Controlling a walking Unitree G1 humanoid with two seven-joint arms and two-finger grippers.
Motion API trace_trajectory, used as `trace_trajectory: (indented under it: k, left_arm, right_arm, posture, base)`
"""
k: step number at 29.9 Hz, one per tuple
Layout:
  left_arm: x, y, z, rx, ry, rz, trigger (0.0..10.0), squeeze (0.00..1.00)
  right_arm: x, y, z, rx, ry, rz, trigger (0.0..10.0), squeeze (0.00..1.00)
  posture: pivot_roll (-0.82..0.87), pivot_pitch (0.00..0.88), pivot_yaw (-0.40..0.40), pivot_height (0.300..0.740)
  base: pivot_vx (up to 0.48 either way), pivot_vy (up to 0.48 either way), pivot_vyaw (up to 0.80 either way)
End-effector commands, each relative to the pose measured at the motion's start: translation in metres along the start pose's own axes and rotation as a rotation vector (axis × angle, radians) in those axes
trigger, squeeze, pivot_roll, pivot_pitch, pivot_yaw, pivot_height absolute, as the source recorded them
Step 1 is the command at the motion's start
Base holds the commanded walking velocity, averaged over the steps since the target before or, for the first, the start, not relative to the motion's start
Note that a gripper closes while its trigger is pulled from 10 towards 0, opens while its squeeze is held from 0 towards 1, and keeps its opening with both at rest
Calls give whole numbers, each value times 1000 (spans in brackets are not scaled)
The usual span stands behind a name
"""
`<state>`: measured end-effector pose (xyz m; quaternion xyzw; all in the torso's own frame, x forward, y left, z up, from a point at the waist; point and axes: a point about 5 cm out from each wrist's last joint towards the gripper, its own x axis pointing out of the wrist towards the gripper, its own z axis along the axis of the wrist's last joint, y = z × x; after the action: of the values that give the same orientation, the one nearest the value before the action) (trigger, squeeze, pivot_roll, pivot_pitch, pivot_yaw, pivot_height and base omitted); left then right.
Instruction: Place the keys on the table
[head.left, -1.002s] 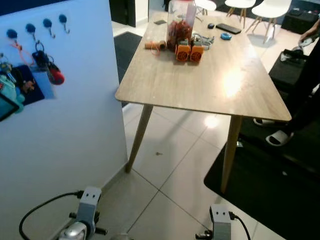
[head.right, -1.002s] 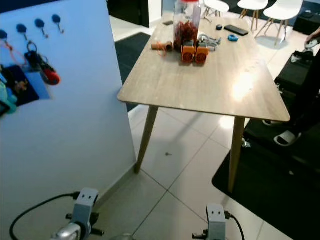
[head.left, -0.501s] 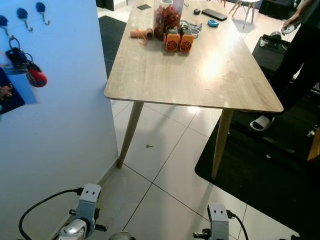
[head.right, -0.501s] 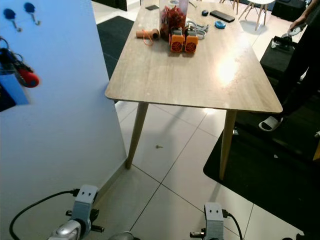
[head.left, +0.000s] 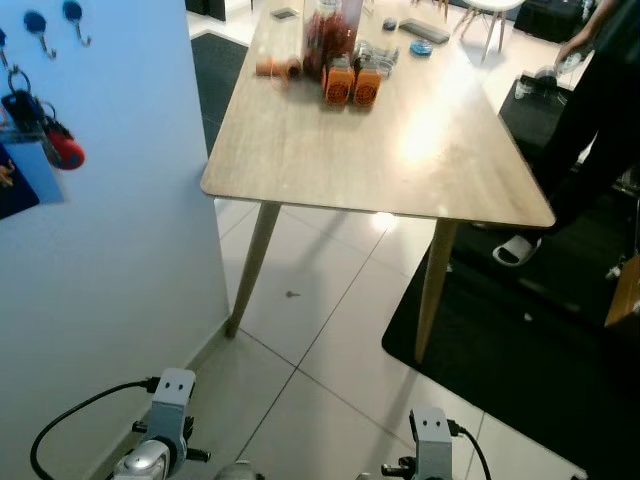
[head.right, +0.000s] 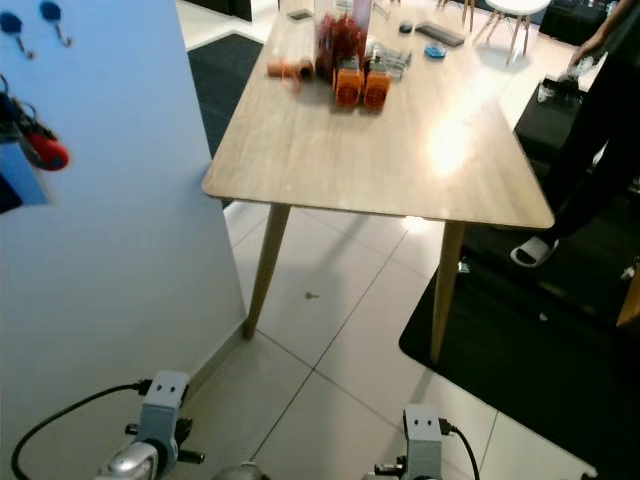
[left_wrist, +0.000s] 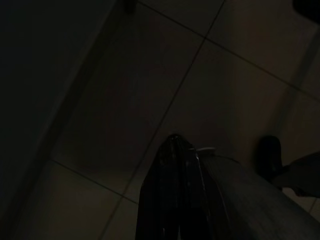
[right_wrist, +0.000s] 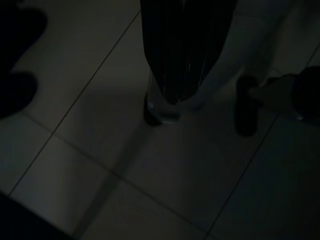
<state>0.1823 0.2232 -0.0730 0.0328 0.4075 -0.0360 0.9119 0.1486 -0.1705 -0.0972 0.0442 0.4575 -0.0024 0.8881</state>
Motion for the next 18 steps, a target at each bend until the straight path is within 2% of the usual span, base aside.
trace_trajectory:
  k: [1,13,18]
  left_arm:
    - [-2,1,-7,-17,23,14,10000,0]
    - [-2,1,-9,-44,30,19,10000,0]
    - [-2,0,-9,-11,46,19,10000,0]
  right_arm:
    - [-2,-5,-6,3,24,-14,10000,0]
    - [-2,-6,-5,15,19,-15,10000,0]
    - [-2,-6,-5,10,21,-14,10000,0]
  posture:
    - [119,40,-40,740]
    - [119,41,-38,740]
    - [122,38,-43,740]
  base:
    - [0,0,0]
    - [0,0,0]
    - [0,0,0]
